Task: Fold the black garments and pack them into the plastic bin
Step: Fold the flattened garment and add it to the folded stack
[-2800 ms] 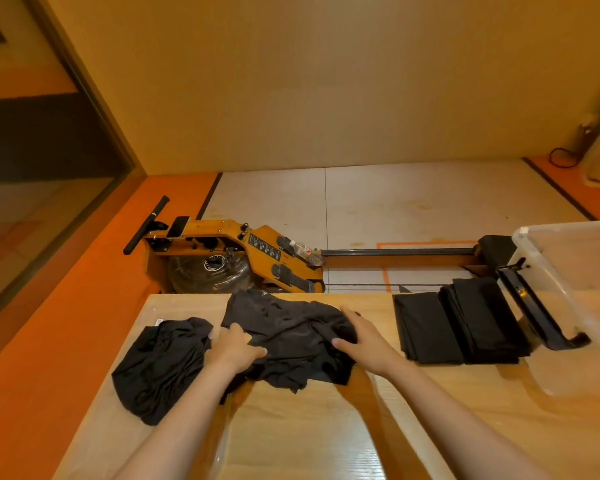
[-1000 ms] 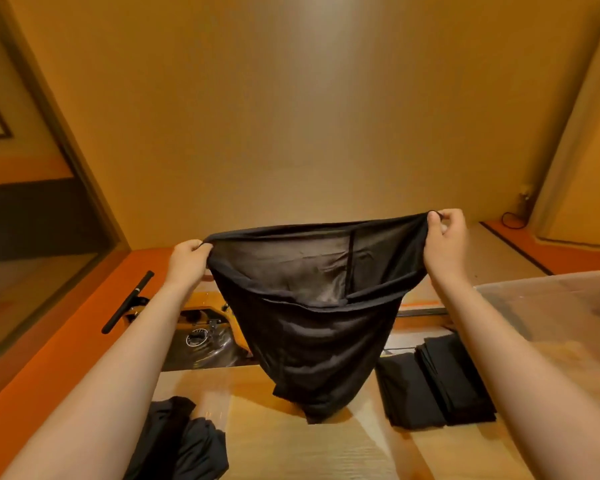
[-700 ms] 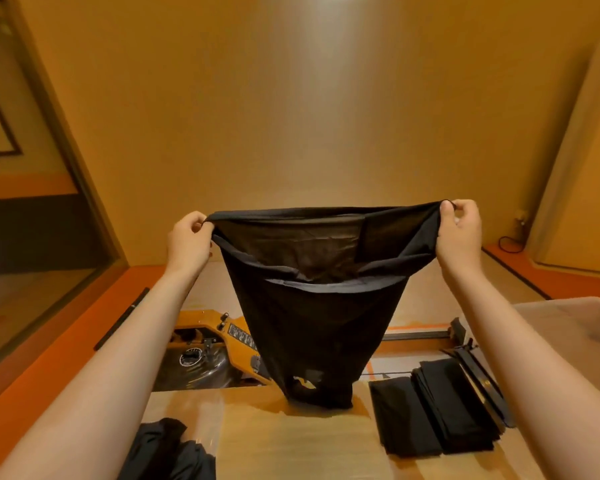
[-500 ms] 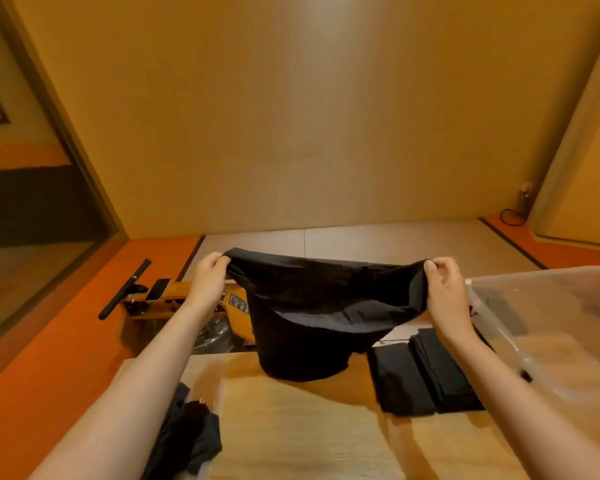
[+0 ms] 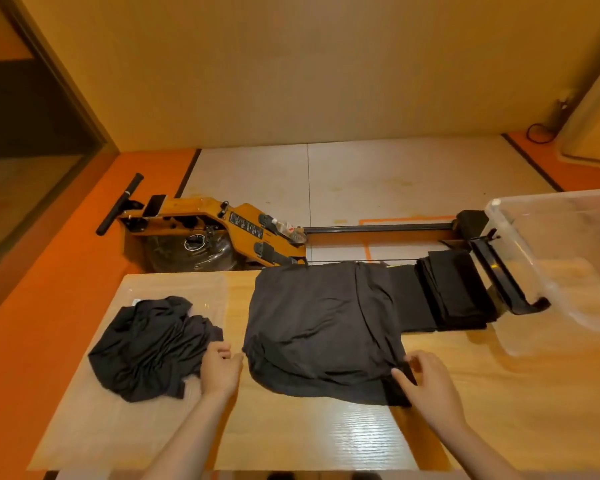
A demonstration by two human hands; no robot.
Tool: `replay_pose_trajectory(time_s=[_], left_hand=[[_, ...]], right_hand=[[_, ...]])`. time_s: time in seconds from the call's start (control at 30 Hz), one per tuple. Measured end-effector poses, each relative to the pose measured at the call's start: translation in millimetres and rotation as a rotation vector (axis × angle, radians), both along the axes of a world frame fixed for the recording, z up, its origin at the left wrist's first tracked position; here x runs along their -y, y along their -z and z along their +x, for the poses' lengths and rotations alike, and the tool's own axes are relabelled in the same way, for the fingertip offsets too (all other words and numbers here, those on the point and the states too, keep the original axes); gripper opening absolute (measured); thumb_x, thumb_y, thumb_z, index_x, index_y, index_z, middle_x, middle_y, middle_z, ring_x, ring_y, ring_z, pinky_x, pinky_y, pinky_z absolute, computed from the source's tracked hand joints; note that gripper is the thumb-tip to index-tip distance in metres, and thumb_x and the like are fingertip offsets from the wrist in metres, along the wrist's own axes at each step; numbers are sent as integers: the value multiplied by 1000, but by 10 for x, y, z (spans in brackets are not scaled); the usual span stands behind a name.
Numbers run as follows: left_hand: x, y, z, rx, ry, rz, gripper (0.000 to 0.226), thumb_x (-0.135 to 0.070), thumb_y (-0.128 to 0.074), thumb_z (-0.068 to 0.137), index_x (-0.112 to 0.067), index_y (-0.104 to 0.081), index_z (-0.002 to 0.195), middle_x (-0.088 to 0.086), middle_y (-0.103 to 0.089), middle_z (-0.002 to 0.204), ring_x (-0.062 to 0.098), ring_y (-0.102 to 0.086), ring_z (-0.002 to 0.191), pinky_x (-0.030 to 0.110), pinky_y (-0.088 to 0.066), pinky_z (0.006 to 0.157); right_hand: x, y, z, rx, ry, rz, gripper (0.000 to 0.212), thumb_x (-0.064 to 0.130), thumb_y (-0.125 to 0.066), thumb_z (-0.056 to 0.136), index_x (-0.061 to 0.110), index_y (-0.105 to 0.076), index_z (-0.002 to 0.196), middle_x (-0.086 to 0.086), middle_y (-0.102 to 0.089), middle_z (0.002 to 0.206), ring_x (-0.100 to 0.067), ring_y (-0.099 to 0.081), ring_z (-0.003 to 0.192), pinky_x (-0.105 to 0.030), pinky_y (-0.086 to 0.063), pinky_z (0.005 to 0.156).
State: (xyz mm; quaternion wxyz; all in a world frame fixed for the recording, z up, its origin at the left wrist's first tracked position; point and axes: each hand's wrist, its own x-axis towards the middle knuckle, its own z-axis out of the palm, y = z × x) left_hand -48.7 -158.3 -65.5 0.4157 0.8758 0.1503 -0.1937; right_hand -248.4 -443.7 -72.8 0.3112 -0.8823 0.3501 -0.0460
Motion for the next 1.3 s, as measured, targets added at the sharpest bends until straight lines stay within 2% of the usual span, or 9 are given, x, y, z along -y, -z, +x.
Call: replay_pose_trajectory(time_s=[0.13,0.23,0.4,0.6,0.8,0.9,1.0,1.13,1.3], left_hand=[[27,136,-362,-84,-34,-4,46,-10,-65,89,0,-47,130,17,-55,127,32,-52,117,34,-41,91],[113,166,-433,-111,-11,-15,45,-19,-67,90,-1,-50,127,14,-59,119,32,-55,112,30,-40,84],[216,231,-392,-128,101,75,34,-36,-71,85,-8,-55,74,4,-63,74,23,-59,72,32,-46,66],[303,283,-451,-71,203,203,36,-30,-67,88,-15,-42,65,2,-52,68,19,-51,65,28,-33,55],[90,66,-224,137,66,17,28,-12,-47,96,-12,-33,72,7,-41,66,23,-44,61,34,-33,57],[-90,-47,46,221,-57,-1,17,-12,-43,97,-10,-38,81,17,-52,72,34,-55,66,40,-43,61],[-128,-133,108,321,-65,-11,6,-8,-37,99,-10,-43,101,19,-59,78,35,-56,65,37,-41,57],[-21,-64,-14,303,151,-62,35,-15,-52,98,-7,-43,130,6,-58,107,20,-57,92,31,-44,76],[58,322,-107,123,309,32,61,-10,-69,87,-7,-40,140,11,-47,133,27,-49,122,37,-43,99]], right_hand=[[-205,73,353,-47,-355,-91,38,38,-68,84,24,-58,118,8,-55,113,-11,-50,109,-23,-43,89],[-386,117,537,-168,-504,-165,42,38,-62,89,26,-53,128,7,-49,127,-15,-47,118,-27,-39,99],[-513,153,586,-151,-434,-192,7,18,-60,89,18,-60,96,-1,-55,105,-22,-54,100,-33,-48,79],[-426,-17,661,-39,-220,28,16,22,-57,93,25,-46,82,8,-55,79,-9,-53,71,-26,-42,58],[-93,-370,657,185,-40,198,17,9,-62,87,19,-50,81,-2,-60,73,-17,-58,68,-35,-46,61],[16,-443,580,268,-3,277,13,7,-60,89,16,-52,82,-6,-57,72,-18,-54,64,-30,-41,58],[-3,-306,462,295,76,363,12,7,-58,91,15,-54,84,-8,-57,71,-23,-55,63,-36,-43,56],[7,-28,301,249,226,355,11,5,-53,94,13,-57,88,-10,-63,74,-32,-61,66,-48,-50,56],[194,108,30,190,378,258,12,8,-47,98,15,-56,94,-7,-63,76,-24,-62,66,-39,-50,56]])
